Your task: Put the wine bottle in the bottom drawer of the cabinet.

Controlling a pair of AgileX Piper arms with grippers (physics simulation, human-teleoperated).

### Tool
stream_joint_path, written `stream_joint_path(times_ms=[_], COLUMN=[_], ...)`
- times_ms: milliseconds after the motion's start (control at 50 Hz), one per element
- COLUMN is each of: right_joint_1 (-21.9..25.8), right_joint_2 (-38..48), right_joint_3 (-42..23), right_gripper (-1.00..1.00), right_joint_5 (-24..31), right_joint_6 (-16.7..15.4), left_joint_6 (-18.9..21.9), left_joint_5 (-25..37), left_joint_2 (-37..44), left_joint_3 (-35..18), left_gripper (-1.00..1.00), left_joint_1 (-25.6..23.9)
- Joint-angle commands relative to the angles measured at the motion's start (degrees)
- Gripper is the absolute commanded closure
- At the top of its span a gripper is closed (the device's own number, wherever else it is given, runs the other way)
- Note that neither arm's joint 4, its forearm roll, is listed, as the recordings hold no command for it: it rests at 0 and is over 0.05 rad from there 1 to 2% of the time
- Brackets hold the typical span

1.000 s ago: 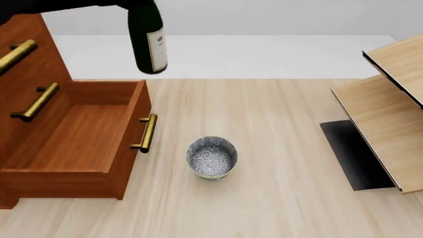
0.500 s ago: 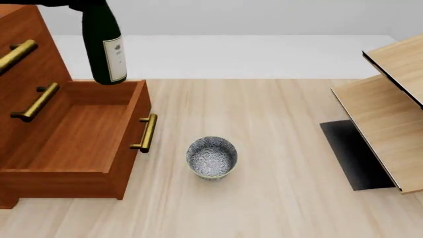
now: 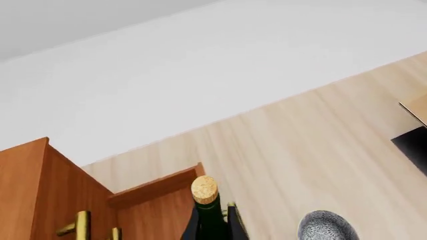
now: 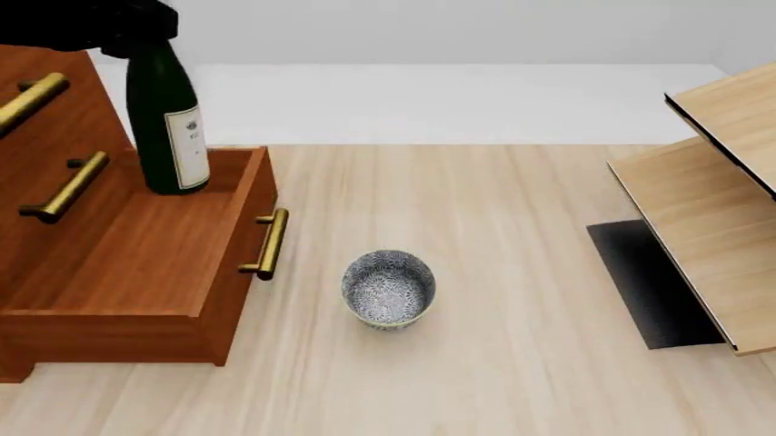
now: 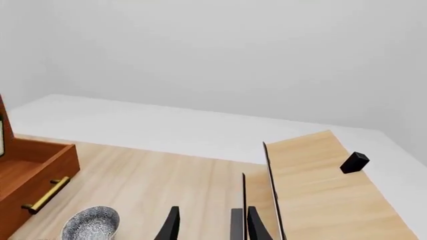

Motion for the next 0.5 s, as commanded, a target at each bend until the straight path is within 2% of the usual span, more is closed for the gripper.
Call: stream_joint_path(times_ms=[20,60,240,260,300,320,420,500], right_joint_1=[0.05,0.30,0.34,0.29,0.39,0.38,0.16,0.21], right_joint_2=[0.00,0.00,0.00,0.00,0.00,0.00,0.00,0.00], right_joint_3=[0.47,0.85,0.63,0.50,0.47,0.45,0.30,0.16], right_gripper=[-1.00,-1.00,-1.00,-1.00,-1.00,-1.00,-1.00,-1.00], right_joint_5=[-0.46,-0.69,-0.46,-0.39,-0.34,-0.34,-0.22,-0.16], right_joint_6=[0.00,-0.16,-0.10,-0.01,0.01,-0.04,0.02,-0.02], left_joint_6=[-0.41,0.89,0.27,1.88,0.36,1.33,0.21,1.41], left_joint_5=[0.45,-0.38,-0.11,-0.28,-0.49,-0.76,-1.27,-1.73], left_joint_2=[-2.48,-3.09,-2.74,-2.91,-2.64,-3.02,-3.21,-3.92], left_joint_3=[3.44,4.17,5.06,5.87,6.00,6.55,7.69,9.23], left_gripper=[1.00,1.00,1.00,1.00,1.00,1.00,1.00,1.00], left_joint_1=[0.60,2.42,2.32,3.34,2.31,3.30,2.86,3.74])
